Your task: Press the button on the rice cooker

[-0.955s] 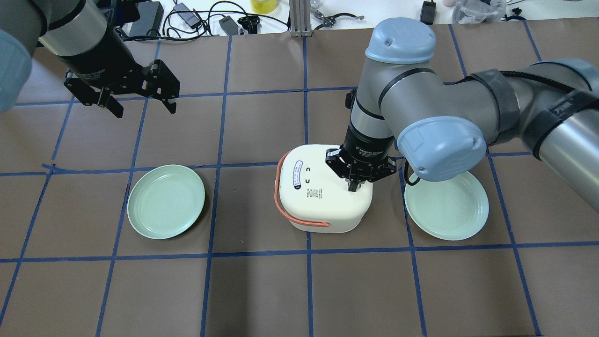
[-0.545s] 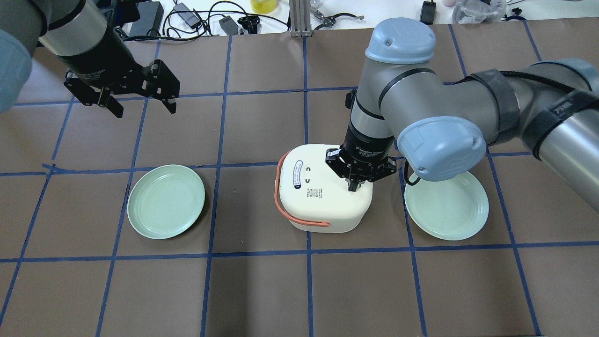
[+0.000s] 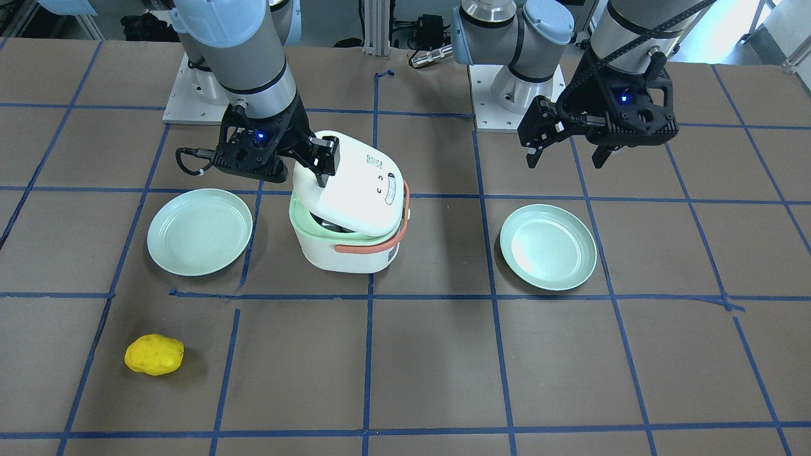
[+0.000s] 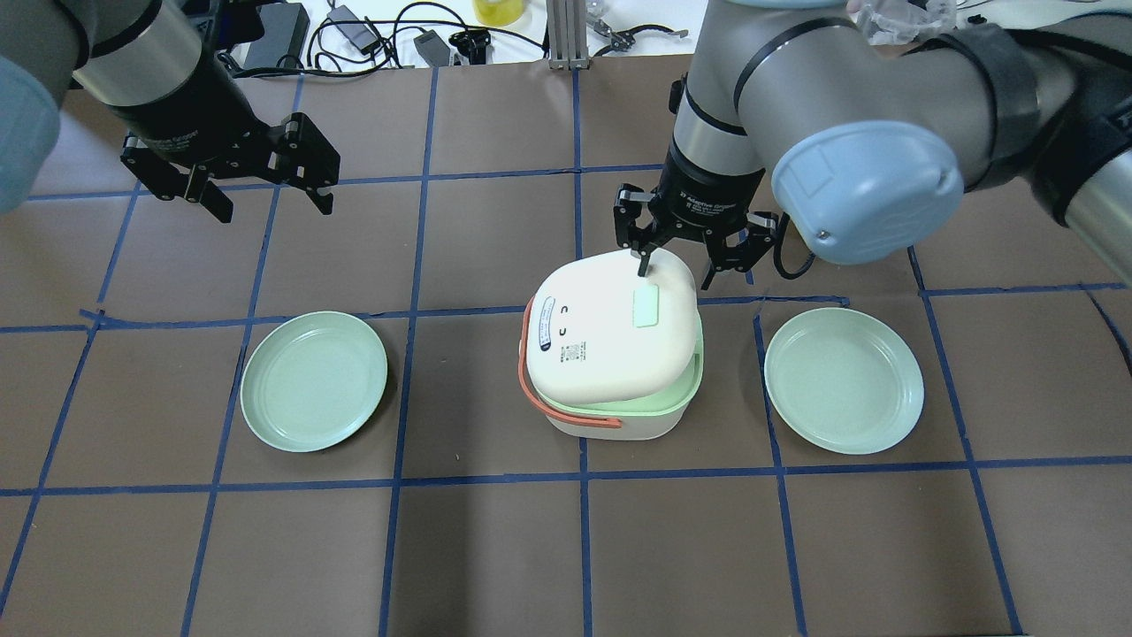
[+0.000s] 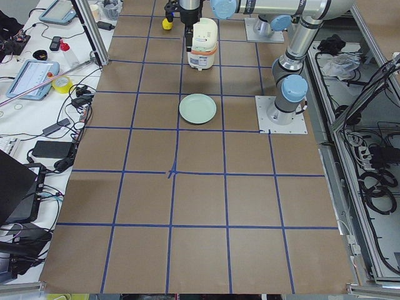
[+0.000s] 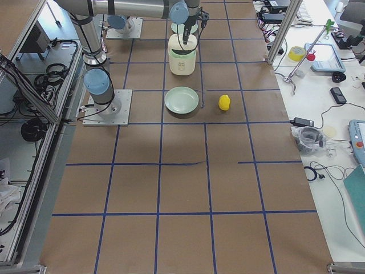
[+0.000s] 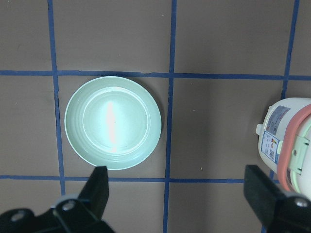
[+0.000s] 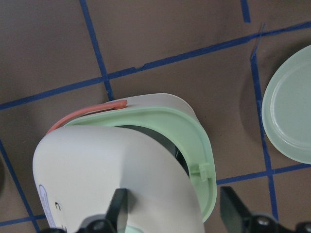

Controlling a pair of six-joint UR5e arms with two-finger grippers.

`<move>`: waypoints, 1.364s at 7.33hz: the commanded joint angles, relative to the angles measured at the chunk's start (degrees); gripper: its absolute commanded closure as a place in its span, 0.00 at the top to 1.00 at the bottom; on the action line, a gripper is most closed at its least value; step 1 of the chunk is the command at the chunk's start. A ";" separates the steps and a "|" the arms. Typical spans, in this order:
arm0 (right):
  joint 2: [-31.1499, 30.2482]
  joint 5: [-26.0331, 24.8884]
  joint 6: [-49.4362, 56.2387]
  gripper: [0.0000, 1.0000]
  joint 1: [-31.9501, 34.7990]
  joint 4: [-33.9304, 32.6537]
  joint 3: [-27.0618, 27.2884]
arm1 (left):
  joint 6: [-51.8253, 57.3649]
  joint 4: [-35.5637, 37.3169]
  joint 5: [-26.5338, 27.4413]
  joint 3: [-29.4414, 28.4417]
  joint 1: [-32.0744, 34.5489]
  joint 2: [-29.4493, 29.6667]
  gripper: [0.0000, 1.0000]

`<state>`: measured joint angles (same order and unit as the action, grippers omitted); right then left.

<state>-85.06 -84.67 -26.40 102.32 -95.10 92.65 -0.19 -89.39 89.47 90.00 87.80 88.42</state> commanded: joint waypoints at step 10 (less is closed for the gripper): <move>-2.22 -8.04 19.98 1.00 -13.03 9.92 -6.61 | 0.02 0.00 0.00 0.00 0.00 0.00 1.00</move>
<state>-86.95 -90.98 -7.39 90.05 -86.62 86.04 -0.21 -89.38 89.47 90.00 87.80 88.42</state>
